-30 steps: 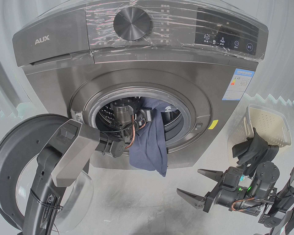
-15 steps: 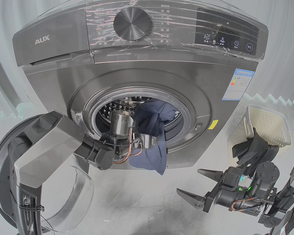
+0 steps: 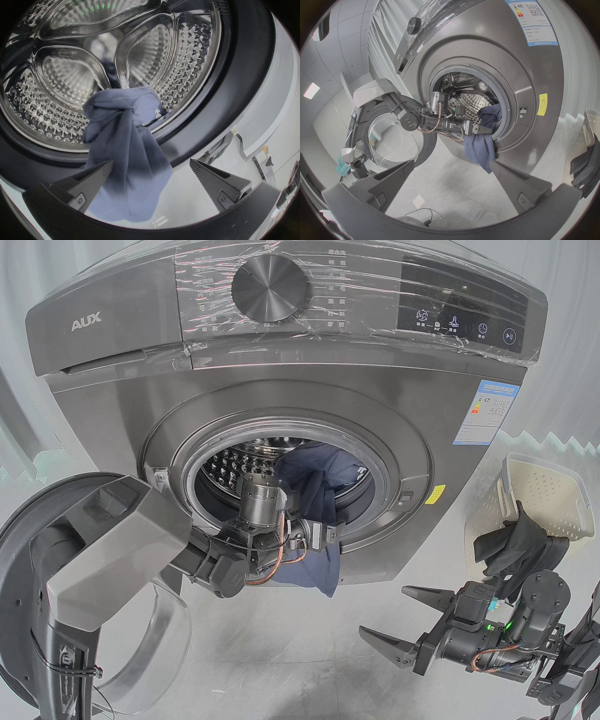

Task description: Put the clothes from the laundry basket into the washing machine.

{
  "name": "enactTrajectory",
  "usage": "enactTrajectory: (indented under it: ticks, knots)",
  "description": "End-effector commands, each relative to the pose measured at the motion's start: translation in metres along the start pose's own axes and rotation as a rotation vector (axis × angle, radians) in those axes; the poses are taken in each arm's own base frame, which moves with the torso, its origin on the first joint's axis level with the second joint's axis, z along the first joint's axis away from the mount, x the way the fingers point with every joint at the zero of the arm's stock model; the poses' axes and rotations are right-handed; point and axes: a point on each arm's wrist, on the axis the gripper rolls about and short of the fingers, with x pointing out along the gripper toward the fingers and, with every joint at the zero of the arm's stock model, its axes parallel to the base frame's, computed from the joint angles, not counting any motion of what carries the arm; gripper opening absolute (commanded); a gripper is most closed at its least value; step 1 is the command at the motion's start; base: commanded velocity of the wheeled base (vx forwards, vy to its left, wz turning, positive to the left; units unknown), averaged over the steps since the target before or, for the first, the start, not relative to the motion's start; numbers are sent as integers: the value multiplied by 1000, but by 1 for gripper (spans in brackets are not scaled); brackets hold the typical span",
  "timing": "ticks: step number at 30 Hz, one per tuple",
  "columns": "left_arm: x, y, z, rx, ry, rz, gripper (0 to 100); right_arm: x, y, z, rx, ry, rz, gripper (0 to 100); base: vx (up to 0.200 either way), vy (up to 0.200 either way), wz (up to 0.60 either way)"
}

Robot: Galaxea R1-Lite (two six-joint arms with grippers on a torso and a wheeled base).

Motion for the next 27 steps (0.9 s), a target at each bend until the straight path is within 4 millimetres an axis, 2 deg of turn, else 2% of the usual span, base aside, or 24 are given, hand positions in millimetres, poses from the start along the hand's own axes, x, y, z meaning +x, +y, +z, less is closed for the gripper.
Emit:
enactTrajectory:
  ticks: [1,6,7,16,21,22,23,27]
  knots:
    - [22,4,-15,-5,-16,5,100,0,0,1,0,-3,1,100,0,0,0]
    - [26,6,-19,-5,-16,11,100,0,0,1,0,-4,2,100,0,0,0]
    - [28,6,-21,-4,-15,15,0,0,0,1,0,-4,2,100,0,0,0]
    - [30,10,-13,-7,-46,27,0,2,1,2,0,-10,4,100,0,0,0]
    - [30,33,18,-23,-174,91,0,3,1,2,1,-13,4,100,0,0,0]
    - [30,34,19,-24,-177,93,0,3,1,2,0,-13,4,100,0,0,0]
    - [31,41,30,-30,-230,125,0,3,1,2,-1,-12,6,100,0,0,0]
    - [32,45,48,-37,-301,135,0,4,2,2,0,-9,10,100,0,0,0]
